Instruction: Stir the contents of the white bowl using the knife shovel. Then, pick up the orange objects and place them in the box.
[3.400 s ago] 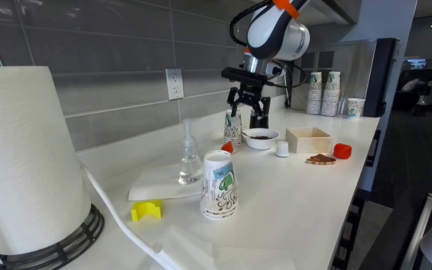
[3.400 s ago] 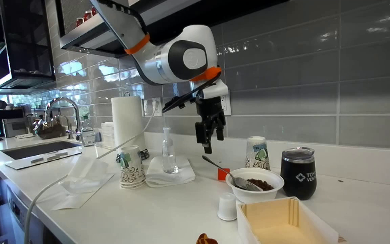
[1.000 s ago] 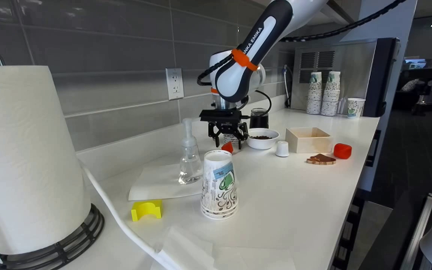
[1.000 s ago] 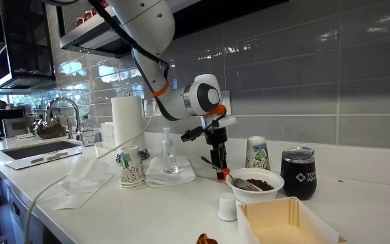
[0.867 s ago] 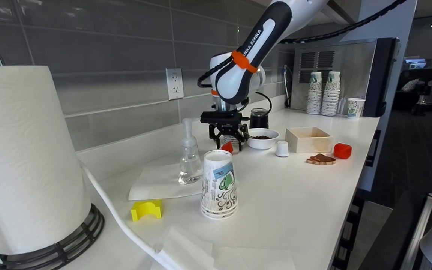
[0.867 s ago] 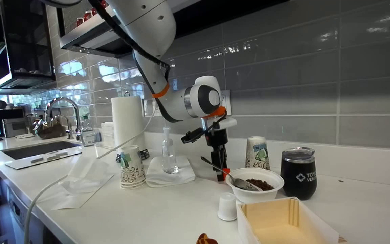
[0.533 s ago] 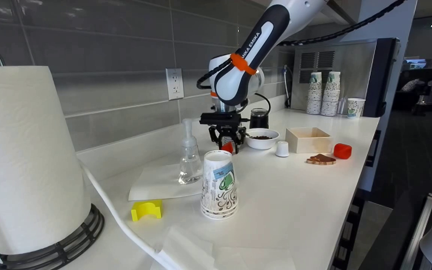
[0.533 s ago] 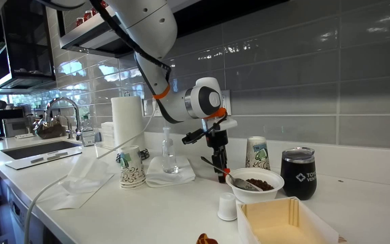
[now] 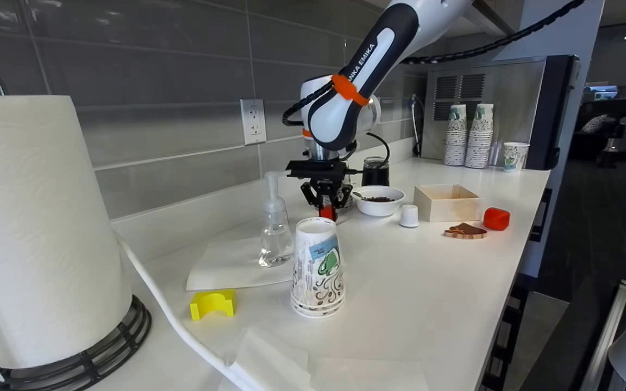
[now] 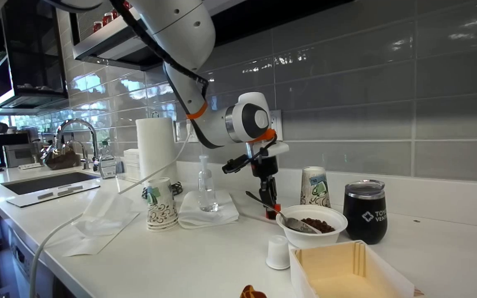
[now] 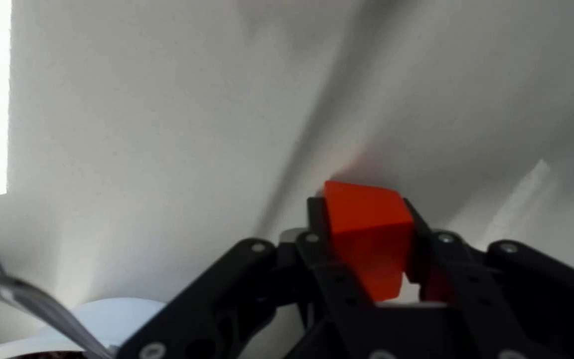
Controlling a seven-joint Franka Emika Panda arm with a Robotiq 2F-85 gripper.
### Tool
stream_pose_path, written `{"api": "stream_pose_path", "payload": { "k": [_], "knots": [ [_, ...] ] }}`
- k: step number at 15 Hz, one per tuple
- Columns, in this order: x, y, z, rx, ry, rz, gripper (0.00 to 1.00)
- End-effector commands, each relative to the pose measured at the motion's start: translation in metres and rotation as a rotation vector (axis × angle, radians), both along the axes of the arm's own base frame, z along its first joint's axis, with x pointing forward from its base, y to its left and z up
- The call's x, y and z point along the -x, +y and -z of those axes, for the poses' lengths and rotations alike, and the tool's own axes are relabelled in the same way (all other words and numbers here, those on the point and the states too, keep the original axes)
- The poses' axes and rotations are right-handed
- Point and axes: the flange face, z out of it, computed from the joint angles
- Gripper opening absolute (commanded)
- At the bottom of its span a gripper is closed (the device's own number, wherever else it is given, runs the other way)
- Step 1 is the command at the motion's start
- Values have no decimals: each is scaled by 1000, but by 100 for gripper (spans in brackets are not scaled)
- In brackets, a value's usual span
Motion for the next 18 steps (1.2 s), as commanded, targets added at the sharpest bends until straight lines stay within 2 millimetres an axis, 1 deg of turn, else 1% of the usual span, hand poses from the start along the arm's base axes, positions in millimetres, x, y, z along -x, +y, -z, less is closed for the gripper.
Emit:
{"api": "stream_pose_path", "payload": {
  "k": [1, 5, 9, 11, 14, 16, 18],
  "knots": [
    [8, 2, -34, -32, -37, 5, 11],
    [21, 1, -76, -61, -79, 25, 11],
    [50, -5, -106, -90, -107, 37, 11],
    [69, -13, -118, -96, -114, 63, 11],
    [96, -38, -132, -117, -119, 139, 11],
    [112, -62, -141, -144, -125, 213, 11],
    [122, -90, -148, -145, -117, 303, 11]
  ]
}}
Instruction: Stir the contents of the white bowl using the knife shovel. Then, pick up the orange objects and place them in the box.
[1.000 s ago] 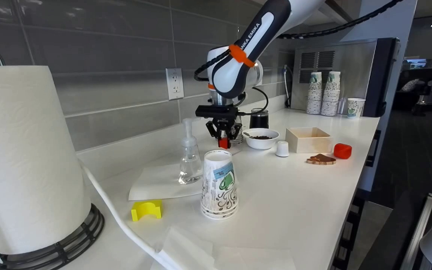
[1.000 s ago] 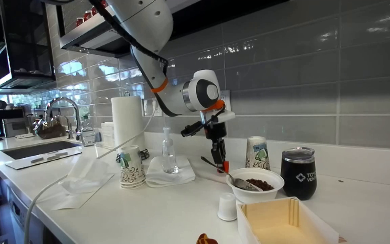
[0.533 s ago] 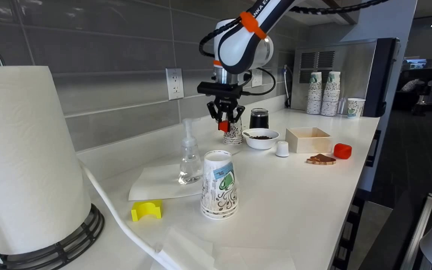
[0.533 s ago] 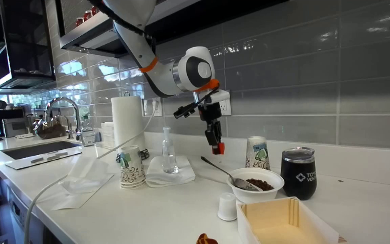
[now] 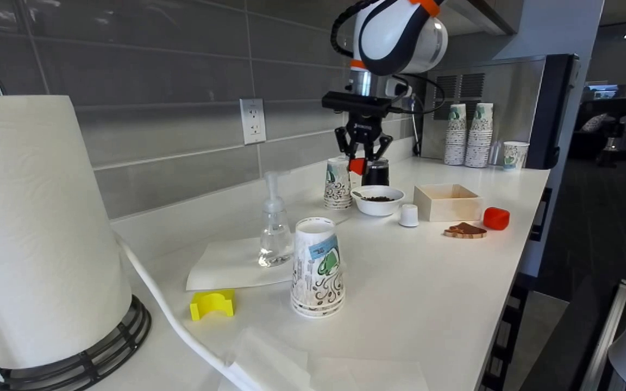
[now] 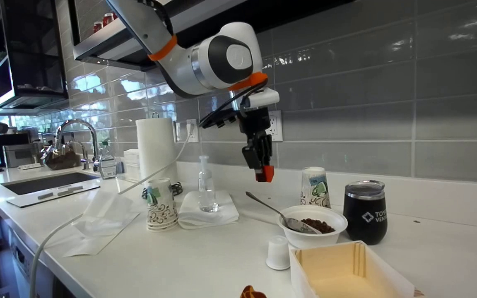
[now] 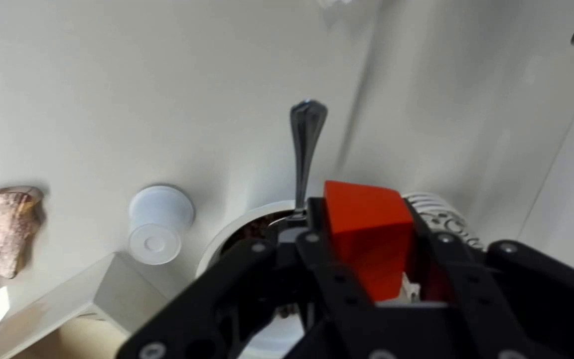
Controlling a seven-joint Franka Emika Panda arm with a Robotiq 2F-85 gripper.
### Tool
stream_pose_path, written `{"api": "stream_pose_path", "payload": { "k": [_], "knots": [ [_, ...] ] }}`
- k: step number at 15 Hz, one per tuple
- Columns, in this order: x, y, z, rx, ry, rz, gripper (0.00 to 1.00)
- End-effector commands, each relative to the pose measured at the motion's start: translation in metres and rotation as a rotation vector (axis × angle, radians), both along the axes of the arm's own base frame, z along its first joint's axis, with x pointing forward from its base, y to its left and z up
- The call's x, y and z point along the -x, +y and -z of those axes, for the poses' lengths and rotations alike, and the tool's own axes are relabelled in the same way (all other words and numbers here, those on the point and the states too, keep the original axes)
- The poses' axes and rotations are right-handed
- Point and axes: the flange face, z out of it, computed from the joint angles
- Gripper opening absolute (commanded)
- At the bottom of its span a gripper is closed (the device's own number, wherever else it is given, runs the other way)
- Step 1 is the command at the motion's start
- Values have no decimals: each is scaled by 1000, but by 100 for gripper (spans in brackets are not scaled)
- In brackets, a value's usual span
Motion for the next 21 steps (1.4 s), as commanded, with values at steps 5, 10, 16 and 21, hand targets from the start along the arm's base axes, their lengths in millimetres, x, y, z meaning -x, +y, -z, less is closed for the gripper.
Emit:
{"api": "stream_pose_path", "payload": {
  "k": [5, 10, 16, 21],
  "knots": [
    [28, -116, -23, -60, 14, 356, 11],
    [17, -188, -8, -79, 34, 532, 11],
    [8, -227, 28, -89, 104, 620, 11],
    [10, -240, 55, -86, 176, 674, 11]
  ]
}}
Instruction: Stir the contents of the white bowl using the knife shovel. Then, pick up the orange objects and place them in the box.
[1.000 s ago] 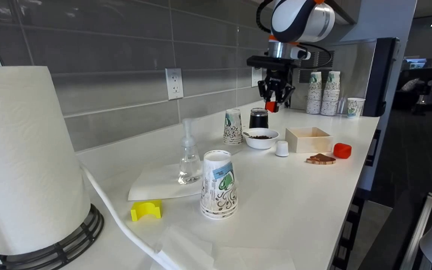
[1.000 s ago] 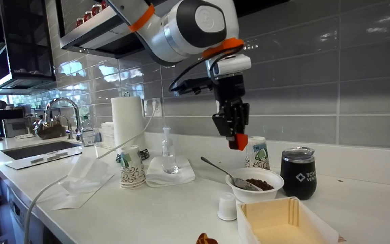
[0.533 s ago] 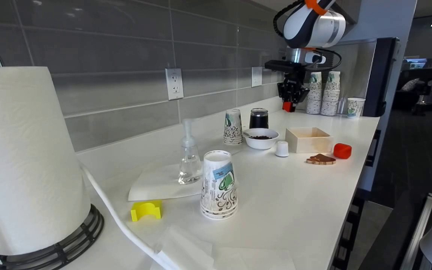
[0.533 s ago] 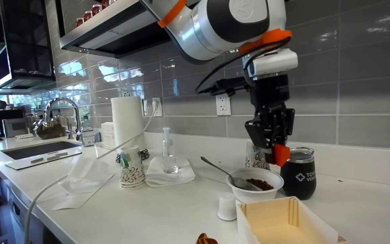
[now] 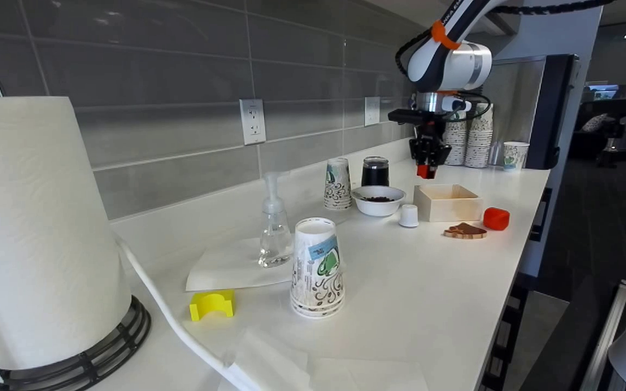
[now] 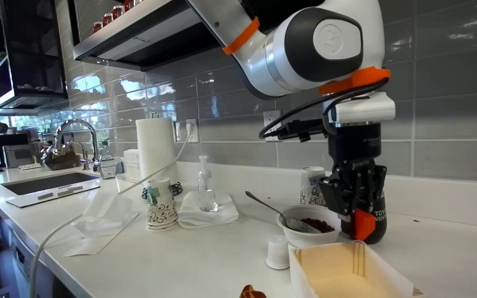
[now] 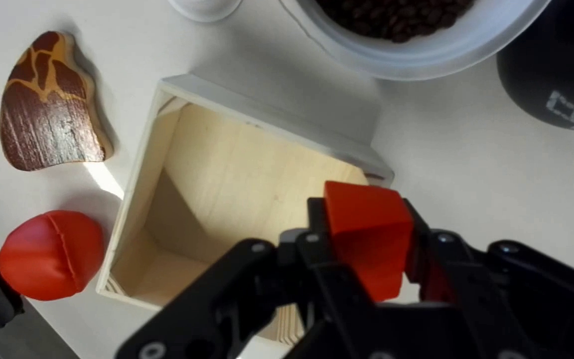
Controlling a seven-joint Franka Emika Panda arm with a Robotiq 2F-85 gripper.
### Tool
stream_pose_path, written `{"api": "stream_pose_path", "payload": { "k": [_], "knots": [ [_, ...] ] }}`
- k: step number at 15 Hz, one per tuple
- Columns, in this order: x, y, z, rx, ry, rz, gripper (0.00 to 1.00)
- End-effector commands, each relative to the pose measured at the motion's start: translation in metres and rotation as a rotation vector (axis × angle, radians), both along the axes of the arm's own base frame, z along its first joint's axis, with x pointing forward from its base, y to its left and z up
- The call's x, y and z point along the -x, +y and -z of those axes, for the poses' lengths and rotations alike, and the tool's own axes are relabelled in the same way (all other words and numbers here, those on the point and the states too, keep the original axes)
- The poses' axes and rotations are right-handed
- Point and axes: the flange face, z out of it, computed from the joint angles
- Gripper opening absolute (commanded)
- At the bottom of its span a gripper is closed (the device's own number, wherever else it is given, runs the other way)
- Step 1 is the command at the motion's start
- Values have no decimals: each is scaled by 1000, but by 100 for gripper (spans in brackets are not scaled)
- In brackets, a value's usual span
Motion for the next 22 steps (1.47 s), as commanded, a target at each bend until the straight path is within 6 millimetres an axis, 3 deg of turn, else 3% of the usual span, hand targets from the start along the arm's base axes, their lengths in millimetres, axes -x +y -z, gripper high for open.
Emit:
{"api": "stream_pose_path", "payload": {
  "k": [1, 9, 10, 12, 16, 22],
  "knots": [
    [-7, -10, 11, -23, 57, 60, 11],
    [1, -14, 28, -32, 135, 121, 11],
    [2, -14, 28, -36, 130, 123, 61],
    [5, -14, 26, -39, 128, 129, 67],
    [21, -12, 20, -42, 116, 135, 99],
    [71, -12, 9, -56, 99, 212, 100]
  ]
}}
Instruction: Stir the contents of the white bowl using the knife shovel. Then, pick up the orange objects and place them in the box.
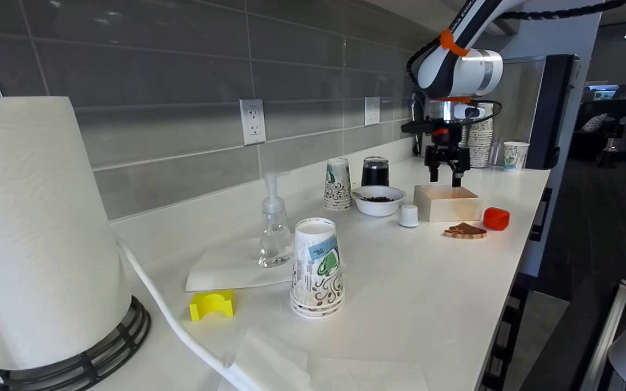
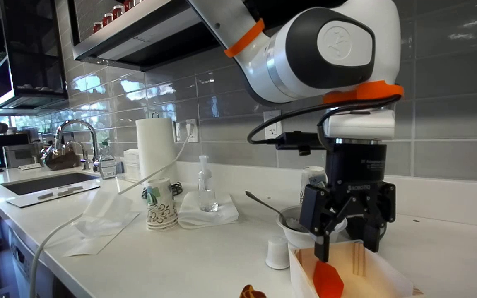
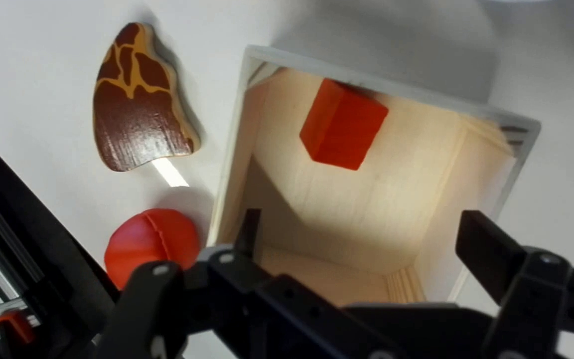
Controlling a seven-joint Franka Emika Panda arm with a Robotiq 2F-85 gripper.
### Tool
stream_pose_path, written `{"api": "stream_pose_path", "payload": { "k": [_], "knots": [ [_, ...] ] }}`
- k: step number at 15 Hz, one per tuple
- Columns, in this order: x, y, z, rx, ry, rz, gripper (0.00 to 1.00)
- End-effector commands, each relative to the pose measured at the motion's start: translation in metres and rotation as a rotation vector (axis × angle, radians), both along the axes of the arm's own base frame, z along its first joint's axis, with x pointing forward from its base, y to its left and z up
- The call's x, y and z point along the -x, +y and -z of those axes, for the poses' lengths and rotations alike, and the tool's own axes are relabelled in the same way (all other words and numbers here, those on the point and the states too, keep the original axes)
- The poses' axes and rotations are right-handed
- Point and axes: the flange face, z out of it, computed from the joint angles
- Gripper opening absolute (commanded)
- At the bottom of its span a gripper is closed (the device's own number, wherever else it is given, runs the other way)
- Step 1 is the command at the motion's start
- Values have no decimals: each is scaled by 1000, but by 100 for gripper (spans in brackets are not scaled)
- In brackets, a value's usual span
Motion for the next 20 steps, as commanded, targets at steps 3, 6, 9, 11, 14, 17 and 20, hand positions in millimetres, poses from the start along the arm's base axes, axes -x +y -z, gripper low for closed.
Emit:
{"api": "stream_pose_path", "payload": {
  "k": [3, 6, 9, 11, 14, 17, 20],
  "knots": [
    [64, 6, -24, 13, -54, 146, 100],
    [88, 9, -35, 34, -78, 227, 100],
    [113, 10, -39, 75, -52, 320, 100],
    [128, 12, -36, 99, -7, 367, 100],
    [143, 18, -27, 101, 43, 415, 100],
    [153, 26, -17, 90, 54, 464, 100],
    [149, 20, -13, 99, 62, 540, 100]
  ]
}}
